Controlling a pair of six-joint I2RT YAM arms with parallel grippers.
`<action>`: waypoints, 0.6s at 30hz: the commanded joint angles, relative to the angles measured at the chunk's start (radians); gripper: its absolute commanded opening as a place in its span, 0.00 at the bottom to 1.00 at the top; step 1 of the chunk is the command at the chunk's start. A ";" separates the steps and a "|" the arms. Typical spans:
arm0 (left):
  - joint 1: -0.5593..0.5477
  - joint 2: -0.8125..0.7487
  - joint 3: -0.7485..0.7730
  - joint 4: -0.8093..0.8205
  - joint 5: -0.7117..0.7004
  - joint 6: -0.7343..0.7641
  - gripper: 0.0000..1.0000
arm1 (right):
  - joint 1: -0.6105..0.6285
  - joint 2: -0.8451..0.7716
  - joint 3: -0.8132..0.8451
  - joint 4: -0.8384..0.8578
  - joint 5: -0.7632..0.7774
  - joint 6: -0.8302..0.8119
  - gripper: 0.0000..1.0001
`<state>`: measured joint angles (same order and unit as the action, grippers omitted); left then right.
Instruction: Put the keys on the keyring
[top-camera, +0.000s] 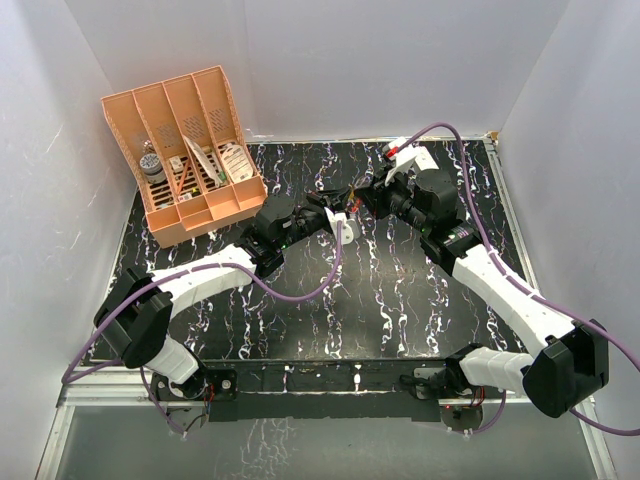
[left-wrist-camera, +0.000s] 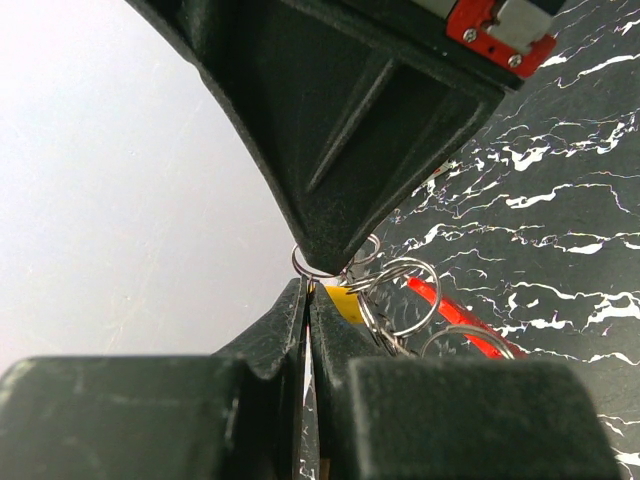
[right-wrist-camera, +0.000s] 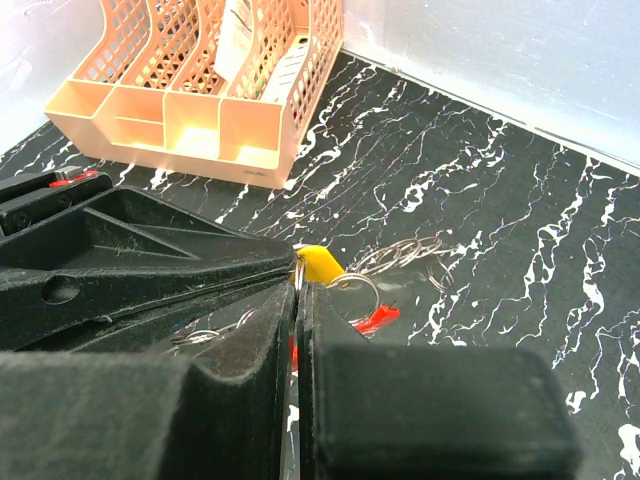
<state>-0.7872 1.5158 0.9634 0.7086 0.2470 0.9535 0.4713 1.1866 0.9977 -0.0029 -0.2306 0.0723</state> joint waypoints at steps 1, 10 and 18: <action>0.006 -0.034 0.041 0.032 0.024 0.002 0.00 | 0.004 -0.017 0.010 0.056 -0.005 -0.001 0.00; 0.015 -0.028 0.060 0.020 0.031 0.025 0.00 | 0.004 0.008 0.068 -0.077 -0.039 -0.011 0.00; 0.019 -0.028 0.051 0.019 0.068 0.040 0.00 | 0.006 0.051 0.153 -0.217 -0.070 -0.040 0.00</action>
<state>-0.7803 1.5158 0.9733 0.6758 0.2779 0.9714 0.4709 1.2182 1.0584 -0.1467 -0.2466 0.0540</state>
